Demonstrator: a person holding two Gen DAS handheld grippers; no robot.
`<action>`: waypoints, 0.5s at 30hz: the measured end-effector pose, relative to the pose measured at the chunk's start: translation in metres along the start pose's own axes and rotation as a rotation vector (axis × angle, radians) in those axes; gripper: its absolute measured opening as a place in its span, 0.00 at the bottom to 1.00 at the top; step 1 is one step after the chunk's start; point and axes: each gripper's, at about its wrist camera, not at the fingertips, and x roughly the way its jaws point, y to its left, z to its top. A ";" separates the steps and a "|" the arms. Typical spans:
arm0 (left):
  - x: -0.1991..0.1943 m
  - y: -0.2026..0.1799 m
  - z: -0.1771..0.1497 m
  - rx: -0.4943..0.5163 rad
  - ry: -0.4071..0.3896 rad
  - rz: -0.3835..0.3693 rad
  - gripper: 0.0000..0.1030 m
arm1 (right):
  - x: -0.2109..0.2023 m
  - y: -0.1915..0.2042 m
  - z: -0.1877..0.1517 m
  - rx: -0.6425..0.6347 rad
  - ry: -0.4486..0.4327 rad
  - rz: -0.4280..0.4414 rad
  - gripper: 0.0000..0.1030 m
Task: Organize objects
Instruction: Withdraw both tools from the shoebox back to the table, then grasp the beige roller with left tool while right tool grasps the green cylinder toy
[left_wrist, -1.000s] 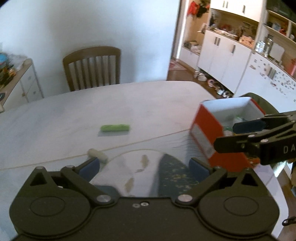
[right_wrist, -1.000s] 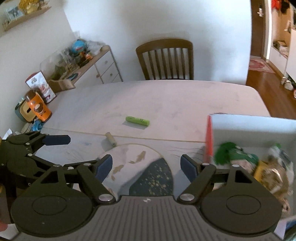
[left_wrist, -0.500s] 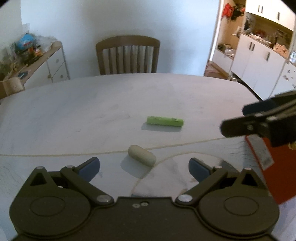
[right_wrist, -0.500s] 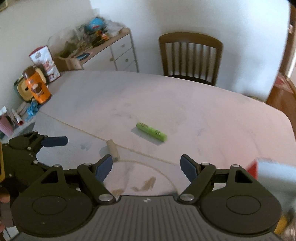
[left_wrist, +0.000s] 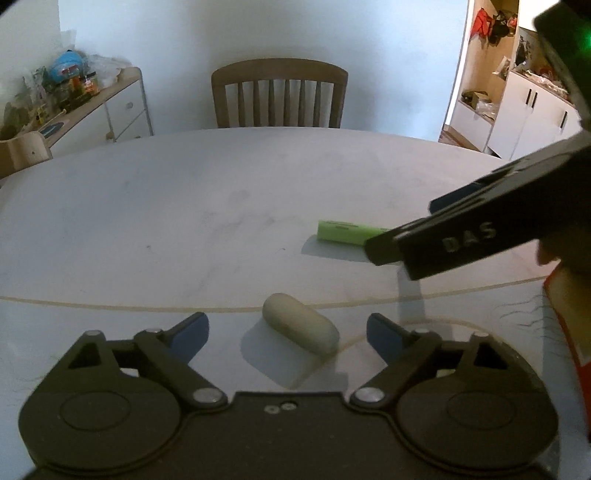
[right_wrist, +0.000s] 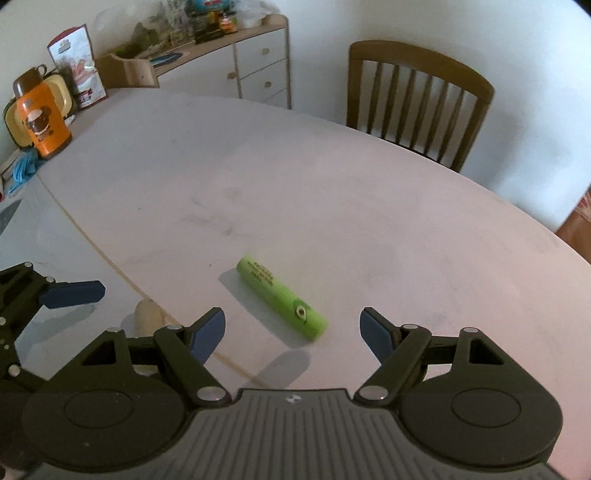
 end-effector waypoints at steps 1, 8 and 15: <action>0.002 -0.001 0.000 -0.005 -0.002 0.007 0.84 | 0.005 -0.001 0.001 -0.007 0.000 0.009 0.77; 0.011 -0.002 -0.003 -0.033 0.005 0.014 0.70 | 0.025 -0.003 0.005 -0.014 0.013 0.044 0.61; 0.009 -0.002 -0.004 -0.041 -0.013 0.014 0.51 | 0.030 -0.001 0.004 -0.020 -0.006 0.023 0.46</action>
